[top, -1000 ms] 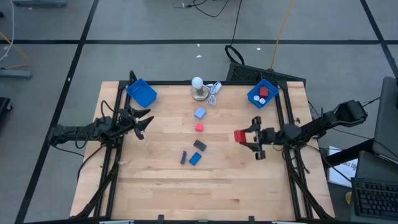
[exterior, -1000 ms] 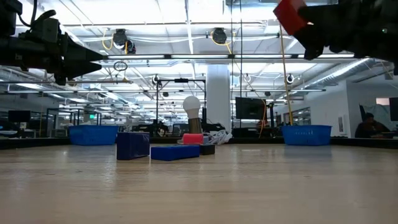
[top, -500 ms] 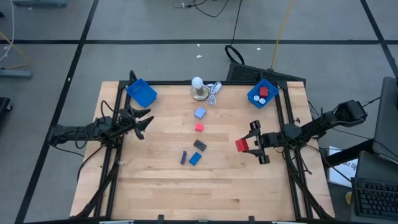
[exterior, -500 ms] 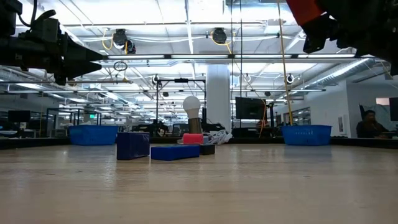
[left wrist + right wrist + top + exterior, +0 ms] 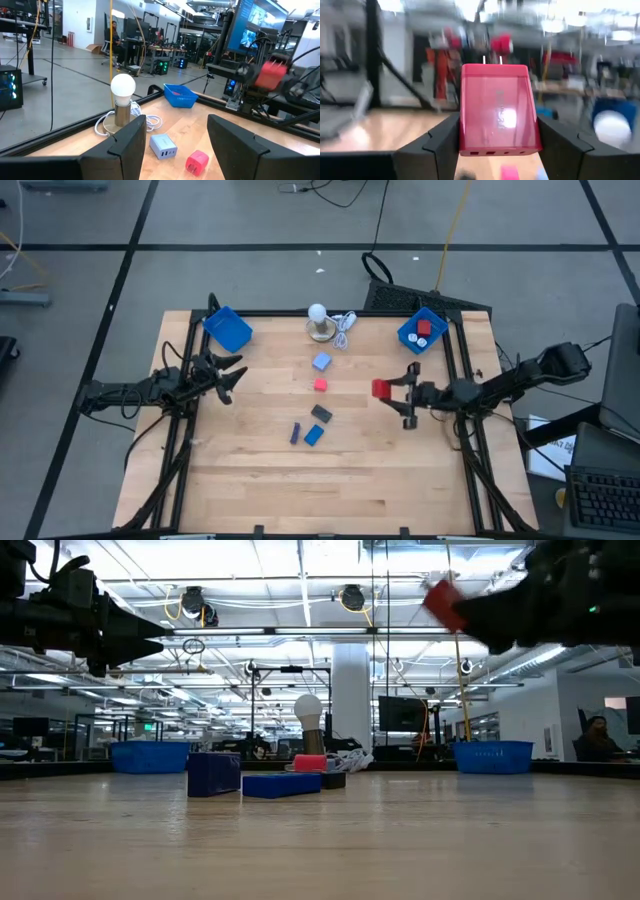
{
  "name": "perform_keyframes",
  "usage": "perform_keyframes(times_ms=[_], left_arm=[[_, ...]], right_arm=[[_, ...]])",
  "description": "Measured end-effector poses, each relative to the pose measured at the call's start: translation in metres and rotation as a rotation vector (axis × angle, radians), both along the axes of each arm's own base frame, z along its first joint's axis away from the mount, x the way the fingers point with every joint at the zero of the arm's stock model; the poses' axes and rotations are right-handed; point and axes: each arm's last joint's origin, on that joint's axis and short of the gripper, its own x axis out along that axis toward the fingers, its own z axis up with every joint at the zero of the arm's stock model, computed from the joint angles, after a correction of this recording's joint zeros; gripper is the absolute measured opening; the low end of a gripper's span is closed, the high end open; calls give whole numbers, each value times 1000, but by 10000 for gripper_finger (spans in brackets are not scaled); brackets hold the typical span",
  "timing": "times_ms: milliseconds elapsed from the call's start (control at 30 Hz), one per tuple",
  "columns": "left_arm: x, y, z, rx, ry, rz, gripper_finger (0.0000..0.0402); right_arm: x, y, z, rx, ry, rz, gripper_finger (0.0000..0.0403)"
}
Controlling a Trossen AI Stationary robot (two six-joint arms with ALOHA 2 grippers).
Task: Pick & Place Office items
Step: Put the red charger adapter into the right blue bin
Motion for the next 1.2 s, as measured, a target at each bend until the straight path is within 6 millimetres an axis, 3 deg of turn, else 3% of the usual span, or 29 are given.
perform_keyframes(times_ms=[67,200,400,567,767,933,1200], left_arm=[[0,0,0,0,0,-1,214],[0,0,0,0,0,-1,214],[0,0,0,0,0,-1,214],[0,0,0,0,1,-1,214],[0,0,0,1,1,-6,214],[0,0,0,1,0,-6,214],[0,0,0,1,0,-8,214]], right_arm=[[12,-4,5,13,65,-61,212],[29,-22,13,44,221,-344,212],[34,-60,32,106,319,-572,212],[21,-102,37,193,394,-790,209],[-10,-146,25,338,466,-1005,209],[-27,-166,18,418,499,-1051,209],[-39,-182,-1,520,567,-1155,211]])
